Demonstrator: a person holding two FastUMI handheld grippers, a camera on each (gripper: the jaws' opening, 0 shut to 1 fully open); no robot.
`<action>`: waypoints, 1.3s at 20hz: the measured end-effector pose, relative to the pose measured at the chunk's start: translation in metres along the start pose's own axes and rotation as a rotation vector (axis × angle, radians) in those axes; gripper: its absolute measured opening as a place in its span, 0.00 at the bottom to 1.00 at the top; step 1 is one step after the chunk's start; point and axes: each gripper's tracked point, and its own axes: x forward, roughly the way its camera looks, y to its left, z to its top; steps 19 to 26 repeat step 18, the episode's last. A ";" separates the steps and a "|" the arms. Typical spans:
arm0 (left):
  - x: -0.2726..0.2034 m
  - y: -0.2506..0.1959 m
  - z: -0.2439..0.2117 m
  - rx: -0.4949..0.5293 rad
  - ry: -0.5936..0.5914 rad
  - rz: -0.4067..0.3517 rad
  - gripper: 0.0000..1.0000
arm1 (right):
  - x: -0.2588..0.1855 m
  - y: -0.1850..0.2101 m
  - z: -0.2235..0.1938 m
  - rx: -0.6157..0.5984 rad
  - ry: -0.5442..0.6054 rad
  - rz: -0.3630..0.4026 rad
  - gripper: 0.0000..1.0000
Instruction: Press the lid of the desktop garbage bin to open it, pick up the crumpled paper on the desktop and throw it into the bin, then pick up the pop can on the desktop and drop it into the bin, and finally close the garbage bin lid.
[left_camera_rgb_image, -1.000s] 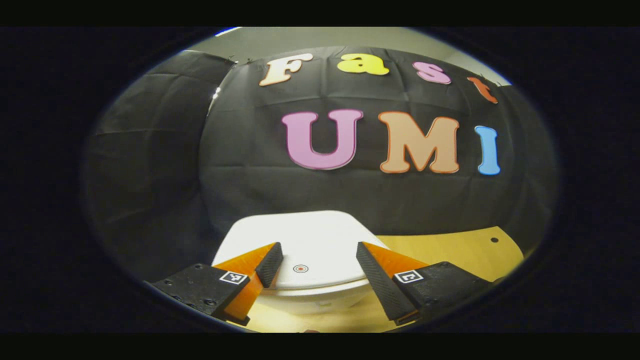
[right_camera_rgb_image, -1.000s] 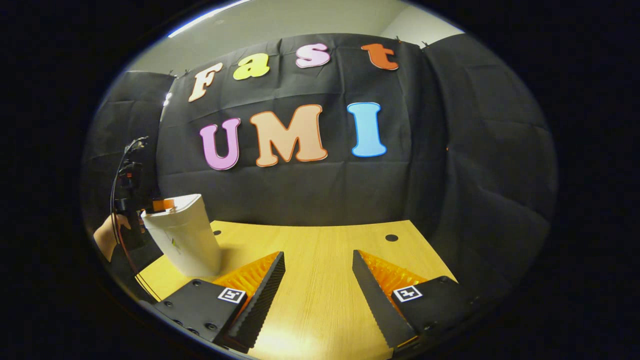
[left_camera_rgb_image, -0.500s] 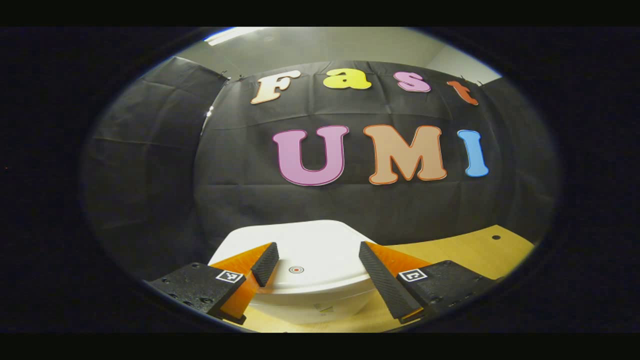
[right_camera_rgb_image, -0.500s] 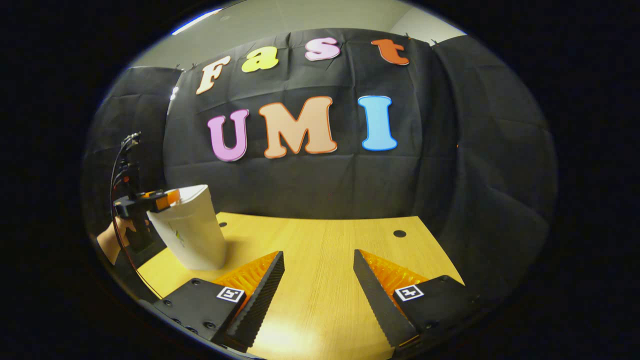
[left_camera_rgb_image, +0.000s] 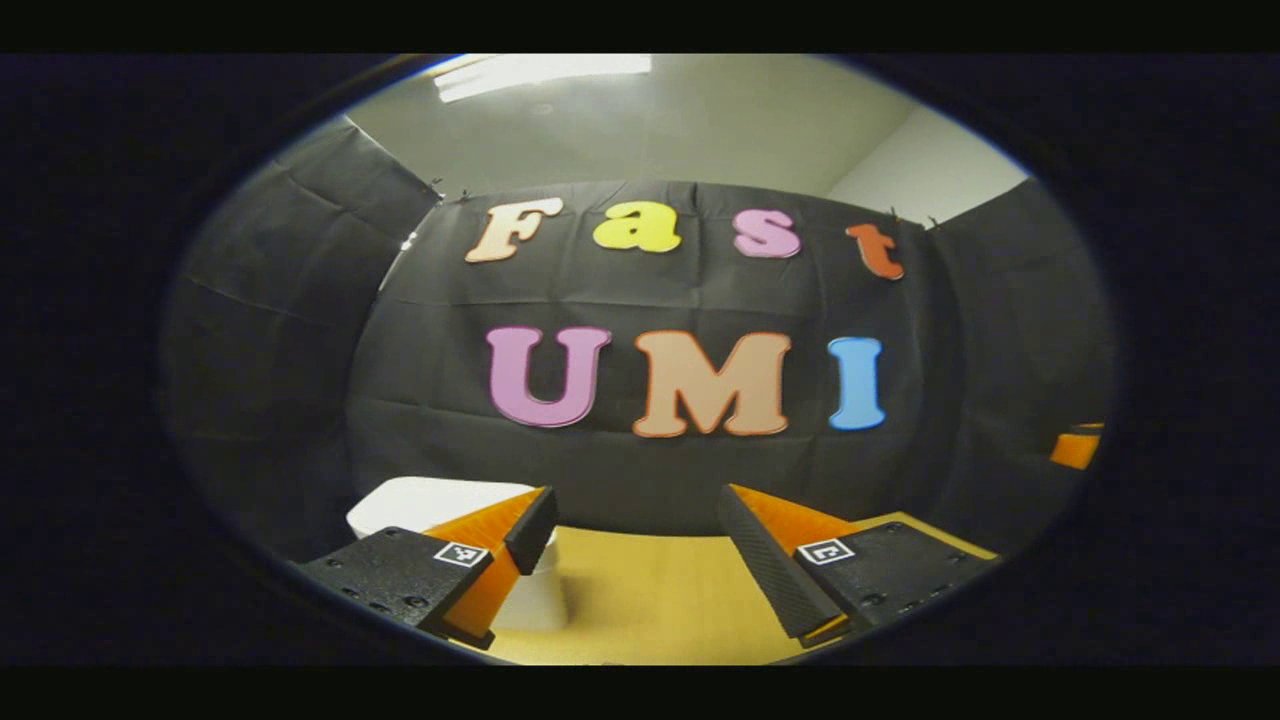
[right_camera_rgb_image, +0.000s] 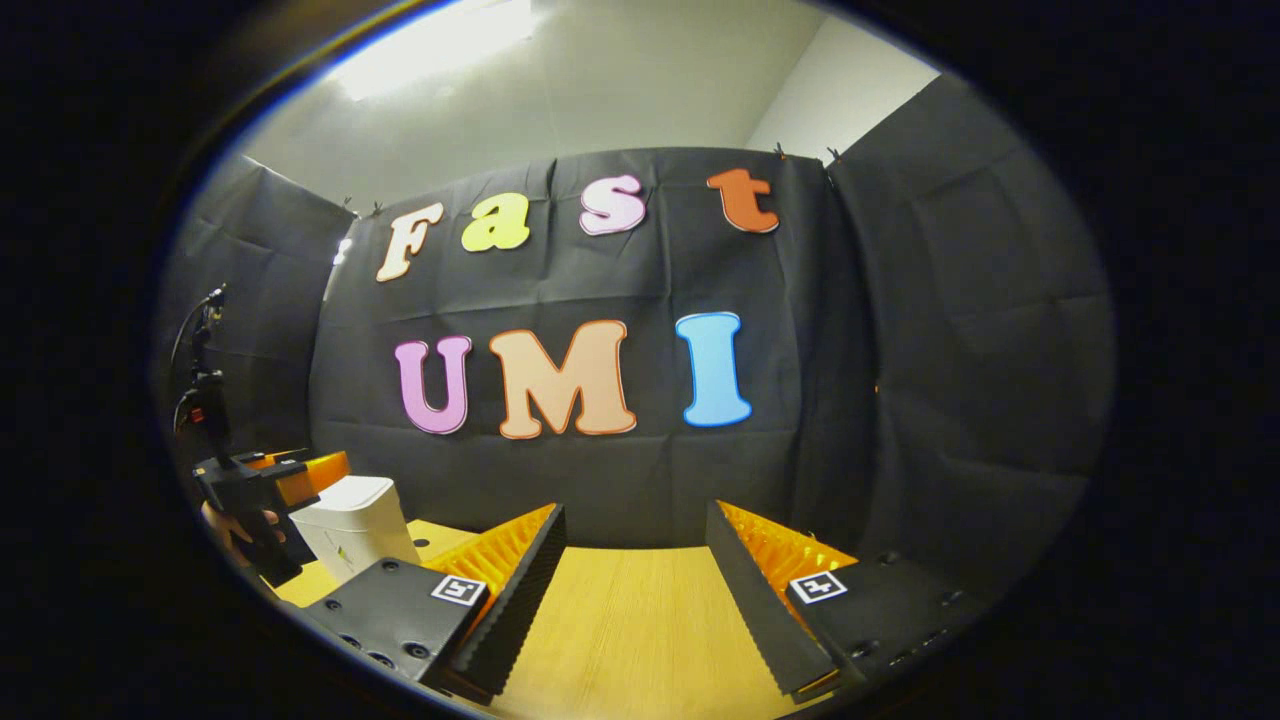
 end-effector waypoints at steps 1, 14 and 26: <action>-0.008 -0.020 0.010 -0.001 -0.029 -0.018 0.96 | -0.001 -0.004 0.003 0.001 -0.016 0.009 0.94; -0.069 -0.105 0.023 -0.035 -0.045 -0.215 0.95 | -0.039 -0.004 0.044 0.038 -0.149 -0.070 0.94; -0.070 -0.097 0.024 -0.063 -0.032 -0.230 0.96 | -0.052 0.006 0.047 0.015 -0.161 -0.080 0.94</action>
